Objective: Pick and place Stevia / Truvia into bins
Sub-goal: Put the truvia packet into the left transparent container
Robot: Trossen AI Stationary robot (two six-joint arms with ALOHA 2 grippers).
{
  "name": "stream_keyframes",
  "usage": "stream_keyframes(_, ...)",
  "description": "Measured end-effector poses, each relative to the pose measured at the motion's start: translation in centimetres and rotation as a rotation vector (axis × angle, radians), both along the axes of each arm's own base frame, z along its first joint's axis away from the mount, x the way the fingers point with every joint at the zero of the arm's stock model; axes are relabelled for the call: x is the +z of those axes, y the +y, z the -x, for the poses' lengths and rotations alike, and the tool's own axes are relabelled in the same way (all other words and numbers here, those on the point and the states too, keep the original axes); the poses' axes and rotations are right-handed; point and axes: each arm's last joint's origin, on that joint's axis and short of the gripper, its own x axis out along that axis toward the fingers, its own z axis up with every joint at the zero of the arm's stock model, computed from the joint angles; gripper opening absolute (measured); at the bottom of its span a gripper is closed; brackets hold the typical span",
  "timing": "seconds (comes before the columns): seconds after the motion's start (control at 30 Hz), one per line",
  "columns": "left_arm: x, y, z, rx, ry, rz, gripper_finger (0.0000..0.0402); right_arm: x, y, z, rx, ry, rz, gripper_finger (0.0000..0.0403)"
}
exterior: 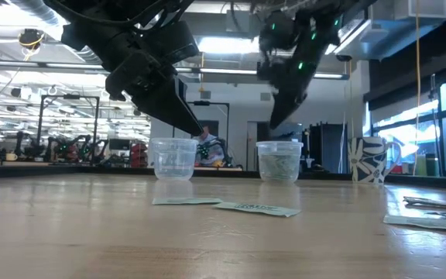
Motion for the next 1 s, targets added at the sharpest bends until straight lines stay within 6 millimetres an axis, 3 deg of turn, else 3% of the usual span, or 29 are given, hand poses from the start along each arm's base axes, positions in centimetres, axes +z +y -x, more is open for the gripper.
stream_keyframes(0.13,0.0,0.0,0.0,0.000,0.000,0.000,0.0088,0.9,4.7,-0.1,0.220,-0.016,-0.171,0.0061)
stream_keyframes(0.27,0.0,0.0,0.0,0.000,0.000,0.000,0.0088,0.9,10.1,-0.5,0.358,0.032,-0.189,0.0058)
stream_keyframes(0.43,0.0,0.0,0.0,0.000,0.000,0.000,0.0088,0.2,17.2,-0.3,0.452,0.078,-0.176,0.0046)
stream_keyframes(0.57,0.0,0.0,0.0,0.000,0.000,0.000,0.0088,-0.2,21.5,0.6,0.400,0.087,-0.155,0.0038)
stream_keyframes(0.8,0.0,0.0,0.0,0.009,-0.004,0.013,0.0088,-0.6,25.3,3.2,0.108,0.144,-0.221,0.0035)
stream_keyframes(1.0,0.0,0.0,0.0,0.010,-0.005,0.016,0.0088,-0.9,26.4,5.5,-0.077,0.250,-0.224,0.0065)
